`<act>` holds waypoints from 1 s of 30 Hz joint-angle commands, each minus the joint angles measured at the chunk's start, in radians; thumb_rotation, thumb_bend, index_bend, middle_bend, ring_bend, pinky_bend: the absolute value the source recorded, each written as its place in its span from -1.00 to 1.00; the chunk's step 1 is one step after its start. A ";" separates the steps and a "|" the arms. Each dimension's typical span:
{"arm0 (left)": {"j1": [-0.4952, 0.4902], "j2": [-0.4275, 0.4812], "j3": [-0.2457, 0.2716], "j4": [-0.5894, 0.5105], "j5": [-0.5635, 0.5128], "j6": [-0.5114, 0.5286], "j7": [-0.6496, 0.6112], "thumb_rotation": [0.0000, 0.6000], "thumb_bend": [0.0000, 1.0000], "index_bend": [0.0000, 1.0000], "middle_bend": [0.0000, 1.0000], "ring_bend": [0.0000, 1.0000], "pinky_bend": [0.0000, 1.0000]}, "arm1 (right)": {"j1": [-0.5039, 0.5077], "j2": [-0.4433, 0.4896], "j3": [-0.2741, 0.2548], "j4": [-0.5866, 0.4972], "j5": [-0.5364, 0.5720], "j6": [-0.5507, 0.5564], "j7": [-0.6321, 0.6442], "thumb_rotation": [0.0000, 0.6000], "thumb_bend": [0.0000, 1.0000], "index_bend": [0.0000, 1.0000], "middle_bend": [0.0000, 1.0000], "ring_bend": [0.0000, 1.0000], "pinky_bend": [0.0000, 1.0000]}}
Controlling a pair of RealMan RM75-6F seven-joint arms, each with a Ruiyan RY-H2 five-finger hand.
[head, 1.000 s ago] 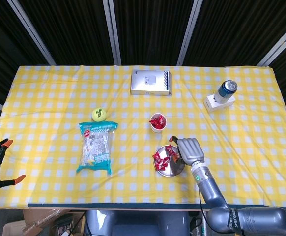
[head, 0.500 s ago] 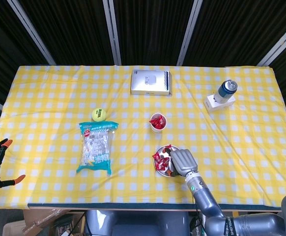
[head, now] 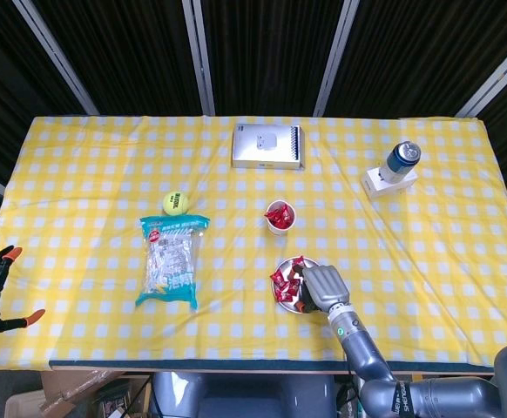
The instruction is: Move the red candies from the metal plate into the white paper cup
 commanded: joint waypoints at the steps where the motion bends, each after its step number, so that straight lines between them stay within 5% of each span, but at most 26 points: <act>1: 0.000 0.000 0.000 0.001 -0.001 0.000 0.000 1.00 -0.99 -1.00 -1.00 -1.00 -1.00 | -0.003 -0.010 0.002 0.016 -0.004 -0.008 0.008 1.00 -0.36 -0.23 0.50 0.59 1.00; 9: -0.002 -0.001 -0.004 -0.004 -0.011 -0.004 0.006 1.00 -0.99 -1.00 -1.00 -1.00 -1.00 | -0.007 -0.034 0.016 0.065 -0.002 -0.032 0.029 1.00 -0.34 -0.06 0.50 0.59 1.00; 18: -0.002 0.001 -0.005 -0.003 -0.013 -0.006 0.000 1.00 -0.99 -1.00 -1.00 -1.00 -1.00 | -0.015 -0.056 0.020 0.100 -0.013 -0.056 0.051 1.00 0.21 0.21 0.50 0.59 1.00; 30: -0.002 0.004 -0.003 0.001 -0.010 -0.011 -0.014 1.00 -0.99 -1.00 -1.00 -1.00 -1.00 | -0.013 0.007 0.084 0.042 -0.051 -0.026 0.062 1.00 0.22 0.21 0.50 0.59 1.00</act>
